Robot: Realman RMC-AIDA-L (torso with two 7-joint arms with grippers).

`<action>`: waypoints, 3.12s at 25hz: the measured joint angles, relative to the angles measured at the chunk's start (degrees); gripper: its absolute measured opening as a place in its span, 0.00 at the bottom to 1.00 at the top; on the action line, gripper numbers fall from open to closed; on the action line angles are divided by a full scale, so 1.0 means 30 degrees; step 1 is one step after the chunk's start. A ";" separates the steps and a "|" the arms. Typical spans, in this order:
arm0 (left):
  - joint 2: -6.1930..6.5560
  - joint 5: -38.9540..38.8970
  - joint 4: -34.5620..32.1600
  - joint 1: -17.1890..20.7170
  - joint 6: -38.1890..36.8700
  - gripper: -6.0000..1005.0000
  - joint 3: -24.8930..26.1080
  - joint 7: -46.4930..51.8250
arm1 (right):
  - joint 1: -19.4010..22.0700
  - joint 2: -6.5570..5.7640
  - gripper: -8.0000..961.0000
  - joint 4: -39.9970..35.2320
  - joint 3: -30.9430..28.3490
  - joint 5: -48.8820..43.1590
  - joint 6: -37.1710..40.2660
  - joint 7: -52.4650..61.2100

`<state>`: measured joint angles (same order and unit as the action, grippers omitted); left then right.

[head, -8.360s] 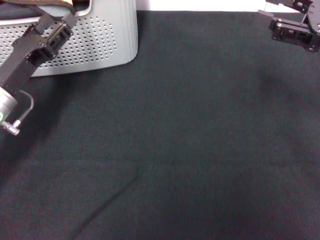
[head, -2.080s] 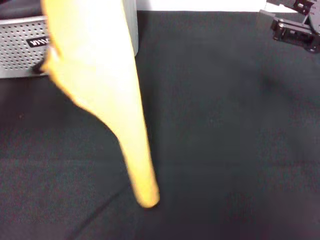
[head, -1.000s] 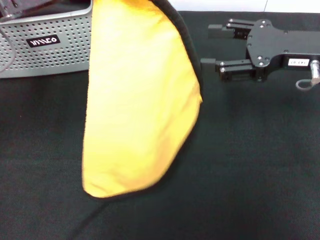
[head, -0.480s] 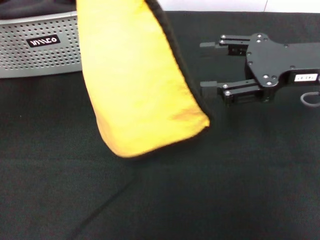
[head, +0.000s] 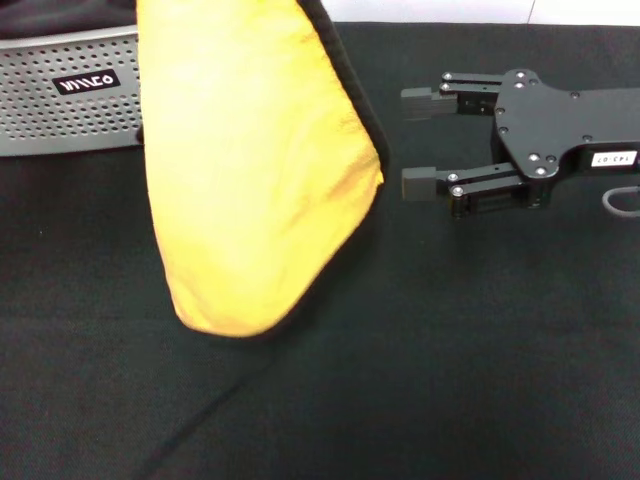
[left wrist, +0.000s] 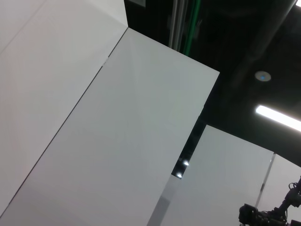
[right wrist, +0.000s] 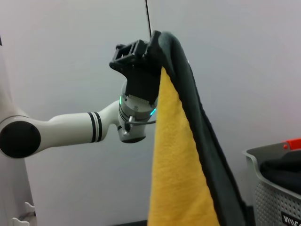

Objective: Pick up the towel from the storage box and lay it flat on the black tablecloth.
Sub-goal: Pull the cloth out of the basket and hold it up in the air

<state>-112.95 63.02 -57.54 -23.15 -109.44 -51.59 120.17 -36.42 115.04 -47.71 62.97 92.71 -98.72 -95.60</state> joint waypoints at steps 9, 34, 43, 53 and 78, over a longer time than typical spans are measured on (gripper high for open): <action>-0.0016 -0.0230 0.0001 -0.0039 -0.0306 0.02 0.0002 -0.0069 | -0.0084 -0.0010 0.84 0.0088 0.0049 -0.0581 0.0225 -0.0008; -0.0026 -0.1290 0.0028 -0.0206 -0.1048 0.02 0.0093 -0.0127 | -0.1322 0.0151 0.63 0.1599 0.0786 -0.1661 0.0829 -0.0124; -0.0027 -0.1331 0.0021 -0.0065 -0.1048 0.02 0.0198 -0.0126 | -0.1170 0.0109 0.53 0.1471 0.0753 -0.1821 0.0771 0.0115; -0.0027 -0.1331 0.0020 0.0017 -0.1047 0.02 0.0423 -0.0127 | -0.1130 0.0091 0.41 0.1371 0.0778 -0.1820 0.0698 0.0230; 0.0084 -0.1350 0.0954 0.0082 -0.1046 0.02 0.0668 -0.0331 | -0.0913 0.0151 0.19 0.0849 0.0737 -0.1843 0.0916 -0.0039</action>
<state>-112.70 58.97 -54.68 -22.90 -112.58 -49.59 119.18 -39.16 115.49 -45.16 65.18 87.18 -95.97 -95.72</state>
